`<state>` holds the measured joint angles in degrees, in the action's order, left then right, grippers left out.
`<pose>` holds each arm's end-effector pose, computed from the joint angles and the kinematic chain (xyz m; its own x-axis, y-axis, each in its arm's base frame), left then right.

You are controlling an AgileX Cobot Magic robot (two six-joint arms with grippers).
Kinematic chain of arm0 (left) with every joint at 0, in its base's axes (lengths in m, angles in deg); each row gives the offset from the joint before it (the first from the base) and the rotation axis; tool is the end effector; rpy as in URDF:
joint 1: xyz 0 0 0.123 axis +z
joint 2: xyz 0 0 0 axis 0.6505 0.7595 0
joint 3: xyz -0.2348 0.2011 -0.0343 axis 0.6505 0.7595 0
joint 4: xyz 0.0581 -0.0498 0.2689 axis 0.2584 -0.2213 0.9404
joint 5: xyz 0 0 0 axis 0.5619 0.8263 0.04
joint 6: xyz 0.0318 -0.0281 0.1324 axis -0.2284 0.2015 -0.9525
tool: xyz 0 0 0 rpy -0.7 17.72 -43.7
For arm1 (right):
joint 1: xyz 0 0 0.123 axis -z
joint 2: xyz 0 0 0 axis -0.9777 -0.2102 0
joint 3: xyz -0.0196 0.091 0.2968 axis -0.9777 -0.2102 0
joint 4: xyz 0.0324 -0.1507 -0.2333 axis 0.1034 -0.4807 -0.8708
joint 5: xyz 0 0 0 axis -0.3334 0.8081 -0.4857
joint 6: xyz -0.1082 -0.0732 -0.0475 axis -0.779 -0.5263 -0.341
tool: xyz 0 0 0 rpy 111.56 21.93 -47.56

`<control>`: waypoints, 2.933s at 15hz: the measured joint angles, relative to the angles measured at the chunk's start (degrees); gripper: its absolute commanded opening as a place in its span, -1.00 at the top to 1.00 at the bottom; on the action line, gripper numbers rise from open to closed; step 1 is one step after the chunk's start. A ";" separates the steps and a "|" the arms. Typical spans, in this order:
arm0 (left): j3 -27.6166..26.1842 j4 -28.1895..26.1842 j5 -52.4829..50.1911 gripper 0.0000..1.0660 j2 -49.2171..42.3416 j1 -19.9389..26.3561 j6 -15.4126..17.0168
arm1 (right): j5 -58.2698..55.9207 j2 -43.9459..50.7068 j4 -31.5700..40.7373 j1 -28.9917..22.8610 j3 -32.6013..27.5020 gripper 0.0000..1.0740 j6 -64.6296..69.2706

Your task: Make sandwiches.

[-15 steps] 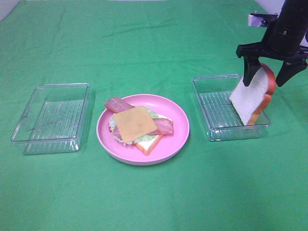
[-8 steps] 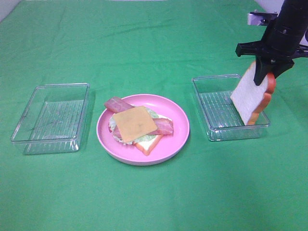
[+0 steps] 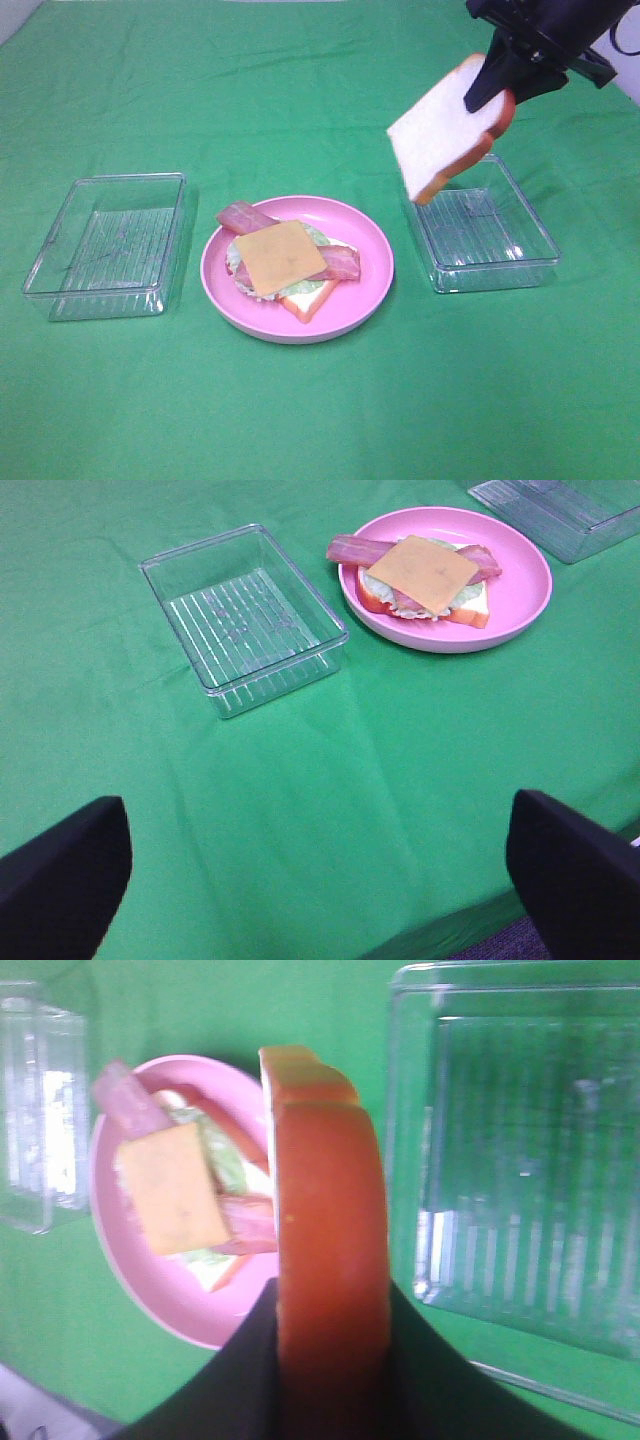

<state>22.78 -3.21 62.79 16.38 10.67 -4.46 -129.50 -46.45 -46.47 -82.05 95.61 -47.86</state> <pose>0.0414 -0.0153 0.2688 -0.4557 0.1913 -0.8693 0.4299 0.9025 -0.0268 0.4529 0.1062 0.2448 -0.9694 -0.0353 -0.2429 -0.1599 0.8415 0.5160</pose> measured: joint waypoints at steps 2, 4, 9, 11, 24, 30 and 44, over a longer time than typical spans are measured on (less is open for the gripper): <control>0.00 0.00 0.00 -0.81 0.00 0.00 0.00 | 1.09 0.00 7.62 0.00 -3.90 1.00 -3.21; 0.00 0.00 0.00 -0.81 0.00 0.00 0.00 | 4.93 0.00 17.25 -0.80 -9.45 1.00 -7.45; 0.00 0.00 0.00 -0.81 0.00 0.00 0.00 | 19.14 -0.80 31.86 -10.83 -20.80 1.00 -16.73; 0.00 0.00 0.00 -0.81 0.00 0.00 0.00 | 20.05 -2.98 35.35 -13.24 -20.97 1.00 -17.93; 0.00 0.00 0.00 -0.81 0.00 0.00 0.00 | 18.91 -10.08 37.30 -13.41 -22.06 -0.43 -17.99; 0.00 0.00 0.00 -0.81 0.00 0.00 0.00 | 17.19 -3.27 15.70 -13.41 -21.94 -0.53 -10.94; 0.00 -0.63 0.00 -0.81 0.00 0.00 -1.72 | 7.39 51.97 -13.81 -13.41 -41.83 -0.52 -4.70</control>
<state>22.78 -3.84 62.79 16.38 10.67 -6.18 -122.11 5.52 -60.28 -95.45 53.78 -52.56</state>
